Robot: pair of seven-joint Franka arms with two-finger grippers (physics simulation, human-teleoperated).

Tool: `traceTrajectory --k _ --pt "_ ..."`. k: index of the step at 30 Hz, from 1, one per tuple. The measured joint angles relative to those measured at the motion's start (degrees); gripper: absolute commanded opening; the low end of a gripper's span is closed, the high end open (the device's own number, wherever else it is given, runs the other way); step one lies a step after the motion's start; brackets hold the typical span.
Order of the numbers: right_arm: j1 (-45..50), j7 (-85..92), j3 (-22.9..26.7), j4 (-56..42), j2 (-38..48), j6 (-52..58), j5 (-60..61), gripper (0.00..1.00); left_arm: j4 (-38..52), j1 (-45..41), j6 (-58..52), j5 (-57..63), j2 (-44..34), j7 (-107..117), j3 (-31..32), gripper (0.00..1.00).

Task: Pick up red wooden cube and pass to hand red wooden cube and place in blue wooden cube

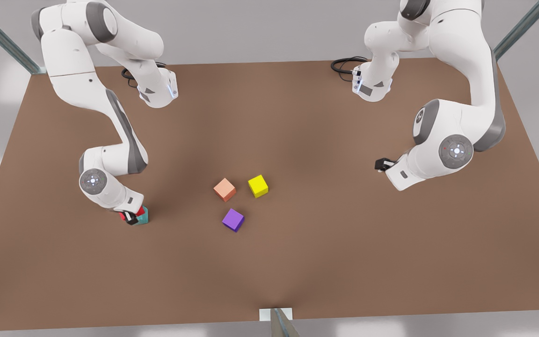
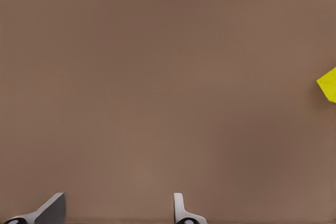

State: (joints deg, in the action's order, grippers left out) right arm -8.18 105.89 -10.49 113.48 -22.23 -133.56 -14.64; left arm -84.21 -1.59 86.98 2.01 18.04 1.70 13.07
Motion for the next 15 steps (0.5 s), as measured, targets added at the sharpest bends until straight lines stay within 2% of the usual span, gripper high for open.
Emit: traceTrajectory --k 5,14,15 --pt "-2.59 -5.10 0.03 5.05 0.93 -6.77 -0.48 0.47 0.05 0.48 -0.21 -0.09 -0.03 1.48 -0.09 1.00" --pt "-2.64 -11.14 0.02 7.35 -0.28 -13.97 -0.54 0.47 0.37 0.27 -0.65 0.92 -0.02 3.27 0.00 1.00" --pt "-2.65 -11.63 0.02 7.50 -0.29 -14.43 -0.53 0.65 0.36 0.27 -0.67 0.97 -0.02 3.42 0.00 1.00"
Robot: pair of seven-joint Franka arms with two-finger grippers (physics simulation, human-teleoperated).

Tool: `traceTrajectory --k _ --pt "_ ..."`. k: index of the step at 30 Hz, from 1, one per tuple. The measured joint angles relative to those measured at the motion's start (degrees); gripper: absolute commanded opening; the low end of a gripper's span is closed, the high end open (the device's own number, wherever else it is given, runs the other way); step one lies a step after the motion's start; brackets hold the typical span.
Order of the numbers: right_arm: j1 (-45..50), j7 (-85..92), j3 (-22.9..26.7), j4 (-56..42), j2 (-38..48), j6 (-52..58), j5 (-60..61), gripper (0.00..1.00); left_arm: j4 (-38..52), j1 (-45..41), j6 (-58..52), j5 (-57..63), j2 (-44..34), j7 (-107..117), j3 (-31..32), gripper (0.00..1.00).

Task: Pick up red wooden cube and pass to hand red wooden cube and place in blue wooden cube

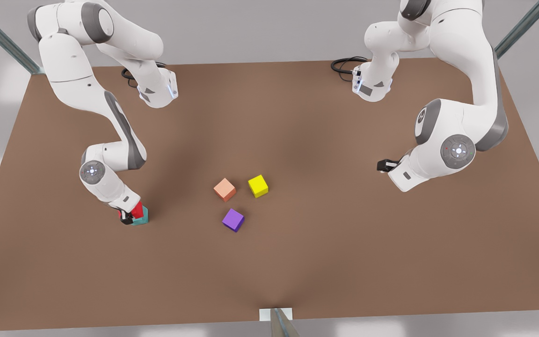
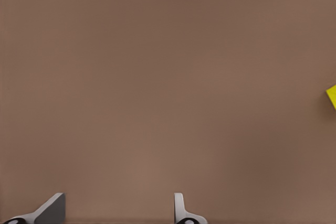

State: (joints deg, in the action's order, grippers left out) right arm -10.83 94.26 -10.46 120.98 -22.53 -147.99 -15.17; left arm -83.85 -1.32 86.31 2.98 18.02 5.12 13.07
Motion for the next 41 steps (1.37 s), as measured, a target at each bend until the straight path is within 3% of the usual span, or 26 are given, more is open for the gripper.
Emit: traceTrajectory --k 1,10,17,21,26,30,36,41 --pt "-0.01 -0.44 0.00 0.08 -0.03 -0.47 0.04 1.00 0.01 0.00 -0.02 0.04 0.03 0.14 0.00 1.00" --pt "-0.25 -3.43 0.18 0.55 0.64 -2.30 0.14 1.00 -0.03 0.00 -0.12 0.14 0.03 1.11 0.00 1.00" --pt "-0.95 -4.93 -0.12 0.97 6.82 1.27 1.21 1.00 -0.03 -0.09 -0.14 0.15 0.06 1.59 0.00 1.00" --pt "-0.54 -6.73 -0.22 -5.95 10.35 10.82 7.72 1.00 0.00 -0.09 -0.15 0.15 0.06 1.80 0.00 1.00" --pt "2.63 -24.23 -0.46 -26.51 -1.13 28.57 16.58 1.00 -0.02 -0.09 -0.15 0.15 0.06 1.99 0.00 1.00" --pt "4.68 -41.19 -0.24 -39.24 -5.04 39.36 11.67 1.00 -0.03 -0.09 -0.15 0.15 0.05 2.12 0.00 1.00" --pt "8.16 -60.50 0.93 -38.92 12.36 55.92 9.64 1.00 -0.03 -0.08 -0.15 0.15 0.06 2.26 0.00 1.00" --pt "8.50 -72.01 2.61 -35.88 15.95 61.96 10.28 1.00 -0.03 -0.06 -0.15 0.15 0.06 2.34 0.00 1.00"
